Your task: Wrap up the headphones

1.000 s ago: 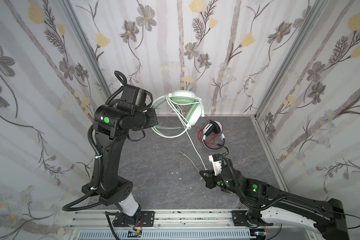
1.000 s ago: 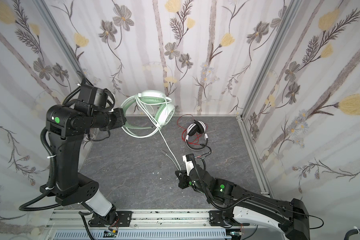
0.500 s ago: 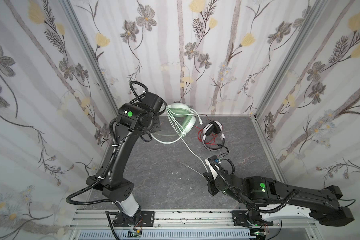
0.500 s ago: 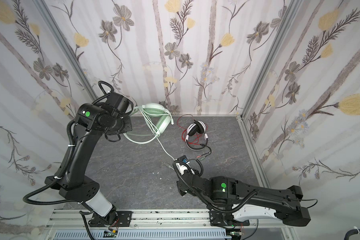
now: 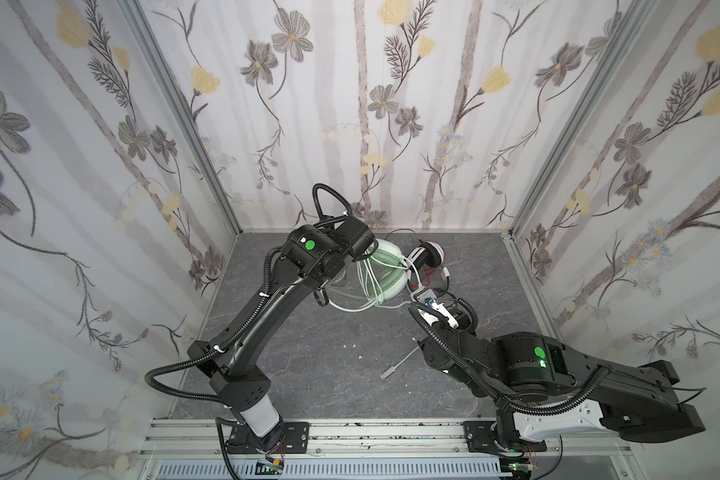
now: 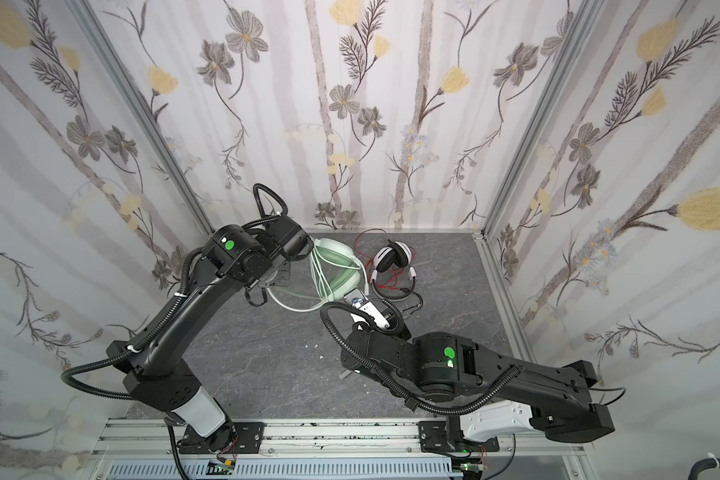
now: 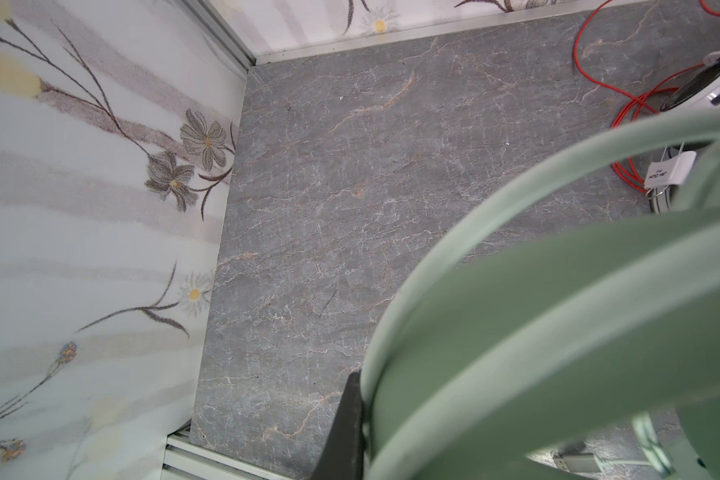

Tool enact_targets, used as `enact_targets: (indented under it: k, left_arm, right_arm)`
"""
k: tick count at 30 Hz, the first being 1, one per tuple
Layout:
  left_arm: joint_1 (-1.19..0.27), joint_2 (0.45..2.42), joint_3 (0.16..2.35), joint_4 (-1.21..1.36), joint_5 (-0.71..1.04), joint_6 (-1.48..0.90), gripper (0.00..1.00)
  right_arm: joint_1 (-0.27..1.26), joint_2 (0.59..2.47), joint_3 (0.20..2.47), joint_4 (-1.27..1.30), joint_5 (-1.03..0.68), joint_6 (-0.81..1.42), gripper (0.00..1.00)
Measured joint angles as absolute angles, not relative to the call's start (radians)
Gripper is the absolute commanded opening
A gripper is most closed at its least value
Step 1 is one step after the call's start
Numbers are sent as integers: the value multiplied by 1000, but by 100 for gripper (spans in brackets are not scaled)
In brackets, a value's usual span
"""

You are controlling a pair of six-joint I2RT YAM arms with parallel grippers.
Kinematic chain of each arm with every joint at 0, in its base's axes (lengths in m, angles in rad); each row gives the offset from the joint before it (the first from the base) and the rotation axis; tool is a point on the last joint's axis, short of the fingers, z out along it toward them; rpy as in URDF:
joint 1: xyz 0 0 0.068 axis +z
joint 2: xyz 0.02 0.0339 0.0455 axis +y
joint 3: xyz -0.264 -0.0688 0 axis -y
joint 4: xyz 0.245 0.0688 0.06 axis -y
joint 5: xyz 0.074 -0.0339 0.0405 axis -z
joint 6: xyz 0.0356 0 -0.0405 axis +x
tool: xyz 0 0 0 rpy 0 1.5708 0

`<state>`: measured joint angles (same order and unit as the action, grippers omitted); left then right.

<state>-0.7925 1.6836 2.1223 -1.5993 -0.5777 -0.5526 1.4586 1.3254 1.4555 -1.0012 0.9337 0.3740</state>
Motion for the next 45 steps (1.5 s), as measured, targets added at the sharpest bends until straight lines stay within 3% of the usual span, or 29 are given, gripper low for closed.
enact_targets:
  k: [8,15,21,27,38,42,45]
  left_arm:
    - [-918,1692,2114,-1599,-516,-439,0]
    - [-996,1682,2085,-1598,-452,-370,0]
    - [-1053,1639,2008,-1546,-373,-340,0]
    - [-1095,1580,1937,-1454,-239,-313,0]
    - [-1147,1593,1930,-1432,-113,-294,0]
    - [-1155,1610,1934,-1433,-102,-292,0]
    - [-1157,1623,1942,-1434,-101,-293,0]
  right_arm:
    - [1438,1332,1485,-1021,1045,258,8]
    - [1330,1256,1434,-979,1021,195,13]
    - [1235,1157,1365,-916,918,147,12]
    - [1169,1098,1327,-822,806,93,20]
    - [1074,1089,1304,-682,542,19,25]
    - [1041,1134,1315,-662,442,14,24]
    - [1032,1161,1325,-663,381,12,17]
